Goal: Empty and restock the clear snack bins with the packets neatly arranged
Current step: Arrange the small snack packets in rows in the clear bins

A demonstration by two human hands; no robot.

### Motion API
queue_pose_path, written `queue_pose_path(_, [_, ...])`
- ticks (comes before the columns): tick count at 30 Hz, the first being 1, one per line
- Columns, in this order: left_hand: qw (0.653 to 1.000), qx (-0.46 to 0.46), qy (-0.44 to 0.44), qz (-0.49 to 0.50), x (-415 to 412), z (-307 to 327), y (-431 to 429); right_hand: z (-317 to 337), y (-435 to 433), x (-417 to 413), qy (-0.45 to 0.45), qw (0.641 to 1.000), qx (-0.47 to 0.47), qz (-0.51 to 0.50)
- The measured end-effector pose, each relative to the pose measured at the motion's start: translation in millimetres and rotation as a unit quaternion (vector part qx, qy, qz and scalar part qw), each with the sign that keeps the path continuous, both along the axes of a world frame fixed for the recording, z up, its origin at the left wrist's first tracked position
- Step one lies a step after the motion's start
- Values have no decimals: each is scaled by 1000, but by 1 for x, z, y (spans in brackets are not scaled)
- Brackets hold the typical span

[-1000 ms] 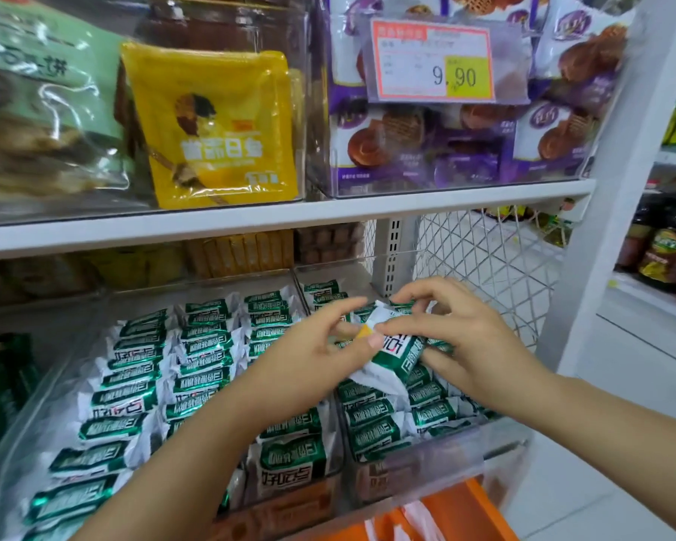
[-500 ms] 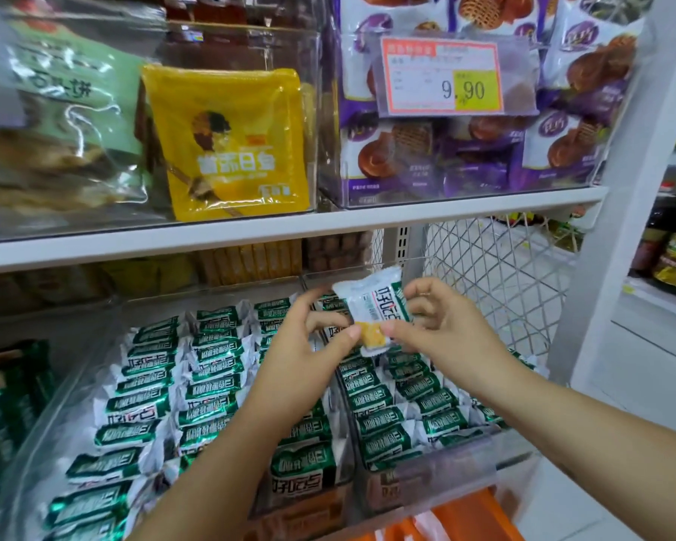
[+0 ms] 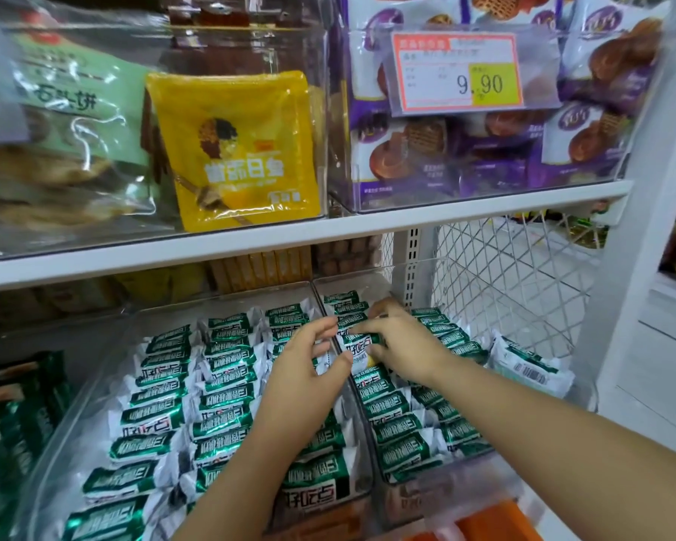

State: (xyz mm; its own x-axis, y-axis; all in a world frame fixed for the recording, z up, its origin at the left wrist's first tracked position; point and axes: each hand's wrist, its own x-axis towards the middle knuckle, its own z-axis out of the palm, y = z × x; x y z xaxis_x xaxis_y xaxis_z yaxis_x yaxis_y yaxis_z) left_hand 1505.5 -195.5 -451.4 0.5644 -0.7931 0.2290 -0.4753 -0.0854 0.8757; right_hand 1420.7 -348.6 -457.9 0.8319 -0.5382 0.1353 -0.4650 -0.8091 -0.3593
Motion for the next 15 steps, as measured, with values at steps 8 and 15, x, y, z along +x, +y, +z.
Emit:
queue_pose_path(8, [1000,6,-7,-6,0,1,2,55,-7,-77,124,981,-109,-100])
queue_pose_path(15, [999,21,-29,-7,-5,6,4,59,-8,-125,358,920,-48,-153])
